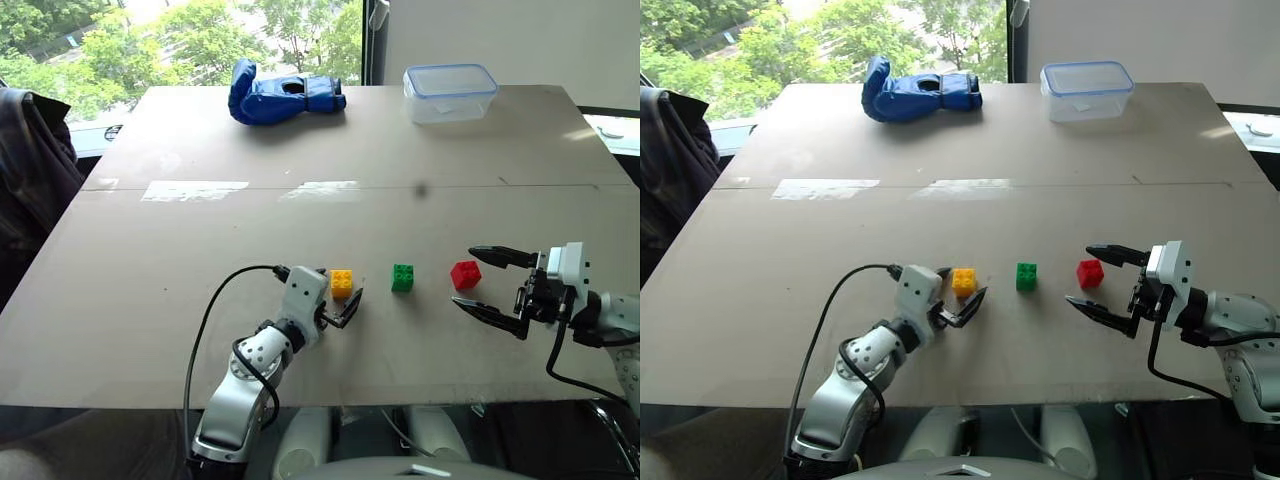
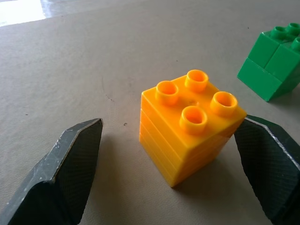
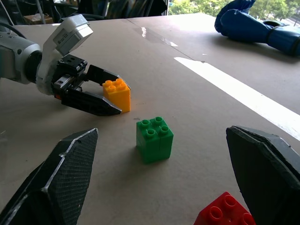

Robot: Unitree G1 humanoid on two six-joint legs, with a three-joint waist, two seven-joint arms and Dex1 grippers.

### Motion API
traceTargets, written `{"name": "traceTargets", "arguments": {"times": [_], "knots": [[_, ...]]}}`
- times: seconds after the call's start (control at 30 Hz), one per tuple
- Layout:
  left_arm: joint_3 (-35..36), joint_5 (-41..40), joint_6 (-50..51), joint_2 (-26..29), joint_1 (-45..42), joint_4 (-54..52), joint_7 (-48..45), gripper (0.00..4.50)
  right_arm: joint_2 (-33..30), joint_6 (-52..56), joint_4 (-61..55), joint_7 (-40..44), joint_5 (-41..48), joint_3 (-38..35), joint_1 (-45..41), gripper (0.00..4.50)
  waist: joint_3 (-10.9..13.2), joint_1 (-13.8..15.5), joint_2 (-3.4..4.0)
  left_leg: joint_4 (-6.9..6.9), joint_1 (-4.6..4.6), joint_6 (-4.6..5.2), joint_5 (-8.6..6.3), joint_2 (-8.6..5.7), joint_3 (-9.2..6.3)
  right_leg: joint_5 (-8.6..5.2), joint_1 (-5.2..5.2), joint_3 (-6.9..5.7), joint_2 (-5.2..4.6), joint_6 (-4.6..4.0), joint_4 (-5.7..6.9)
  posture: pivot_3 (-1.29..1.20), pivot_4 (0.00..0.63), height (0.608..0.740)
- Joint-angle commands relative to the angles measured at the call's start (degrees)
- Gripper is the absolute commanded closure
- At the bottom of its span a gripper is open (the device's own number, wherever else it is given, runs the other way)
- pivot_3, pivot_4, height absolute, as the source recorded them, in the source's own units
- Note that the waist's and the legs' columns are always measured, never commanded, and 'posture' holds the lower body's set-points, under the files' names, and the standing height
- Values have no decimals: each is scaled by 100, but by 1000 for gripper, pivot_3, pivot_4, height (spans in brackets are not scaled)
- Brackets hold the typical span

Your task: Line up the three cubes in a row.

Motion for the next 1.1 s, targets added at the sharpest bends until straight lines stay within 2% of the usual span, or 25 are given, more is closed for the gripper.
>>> {"name": "traceTargets", "arguments": {"times": [0.03,0.4,0.6,0.8,0.93,1.1], "knots": [[77,-198,-299,-17,49,-270,-103,65,20,-101,-47,26,36,-109,0,0,0,7,0,0,0,0,0,0,0,0,0,0,0,0,0,0,150,740],[8,-365,-401,42,-7,-134,-321,65,94,-109,-163,-42,18,-114,121,0,0,12,0,0,-1,0,0,-1,1,0,0,-1,1,0,0,0,150,740],[-12,-328,-751,55,-13,-117,-405,65,95,-88,-219,-67,30,-145,176,0,0,12,0,0,-1,0,0,-1,1,0,0,-1,1,0,0,0,150,740],[123,-650,-1087,69,40,-276,-654,65,72,-71,-235,-69,43,-167,194,0,0,11,0,0,0,0,0,-1,2,0,0,0,1,0,-1,0,150,740],[214,-1412,-841,815,401,-1010,-1589,65,286,70,-218,-250,363,-299,214,0,1,-17,2,-1,-1,0,0,7,2,-1,-1,1,6,-2,-1,0,150,740],[1081,-2122,-613,1900,1347,-1490,-2290,65,450,-379,372,-72,171,-472,497,0,6,-28,9,-4,1,1,-1,14,7,-2,-1,5,8,-4,-5,0,150,740]]}}
